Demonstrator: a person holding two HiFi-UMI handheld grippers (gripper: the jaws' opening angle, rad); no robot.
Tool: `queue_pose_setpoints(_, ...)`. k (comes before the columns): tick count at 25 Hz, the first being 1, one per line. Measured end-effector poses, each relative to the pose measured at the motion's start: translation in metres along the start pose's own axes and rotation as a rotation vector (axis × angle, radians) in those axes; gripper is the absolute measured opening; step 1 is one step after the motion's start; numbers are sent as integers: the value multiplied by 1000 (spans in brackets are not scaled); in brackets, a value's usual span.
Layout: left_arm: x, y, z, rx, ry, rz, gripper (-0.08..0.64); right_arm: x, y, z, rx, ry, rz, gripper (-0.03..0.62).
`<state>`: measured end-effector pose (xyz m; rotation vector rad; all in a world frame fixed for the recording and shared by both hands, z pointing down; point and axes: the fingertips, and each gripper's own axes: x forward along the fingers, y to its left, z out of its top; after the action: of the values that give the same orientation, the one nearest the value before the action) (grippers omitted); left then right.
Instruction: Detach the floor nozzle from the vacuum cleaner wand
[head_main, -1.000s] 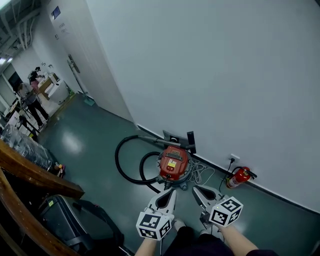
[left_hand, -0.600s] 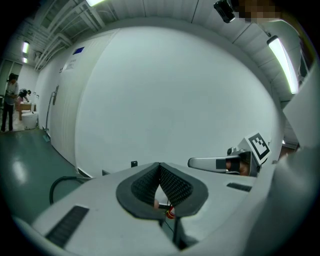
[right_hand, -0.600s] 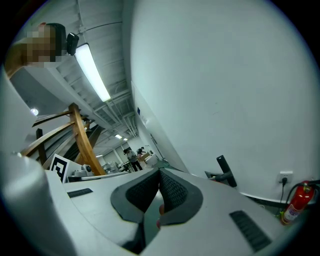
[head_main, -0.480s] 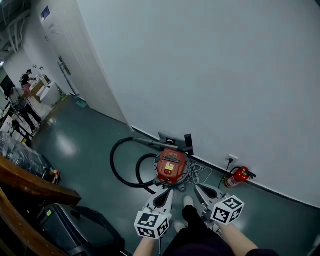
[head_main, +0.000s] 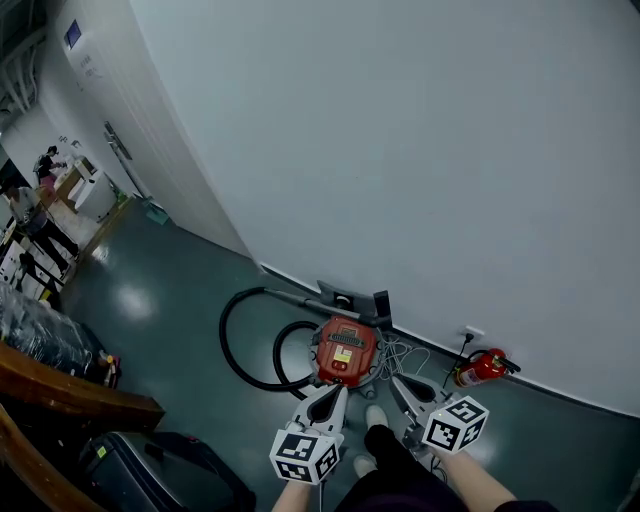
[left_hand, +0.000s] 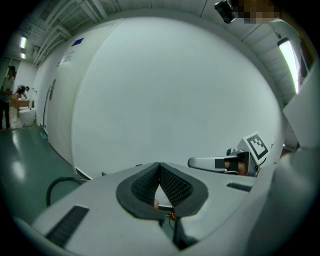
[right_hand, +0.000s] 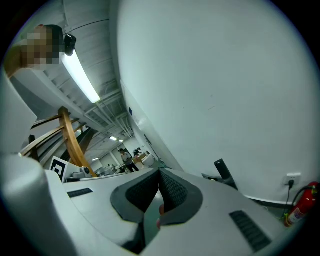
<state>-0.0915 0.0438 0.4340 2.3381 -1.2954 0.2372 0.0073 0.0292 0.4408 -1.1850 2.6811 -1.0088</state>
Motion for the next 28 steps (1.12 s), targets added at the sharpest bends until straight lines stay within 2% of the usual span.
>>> queue_pose_setpoints(6, 46, 23, 10, -14, 41, 1, 4, 33, -32, 16, 31, 19, -2, 17)
queue_pose_setpoints(15, 100, 46, 31, 11, 98, 20, 4, 68, -84, 41, 113, 12, -4, 17)
queue_pose_setpoints(21, 116, 54, 31, 13, 122, 20, 5, 80, -93, 39, 151, 18, -2, 17)
queue_pose_setpoints(28, 126, 69, 27, 23, 150, -14, 5, 95, -95, 32, 182, 11, -27, 17)
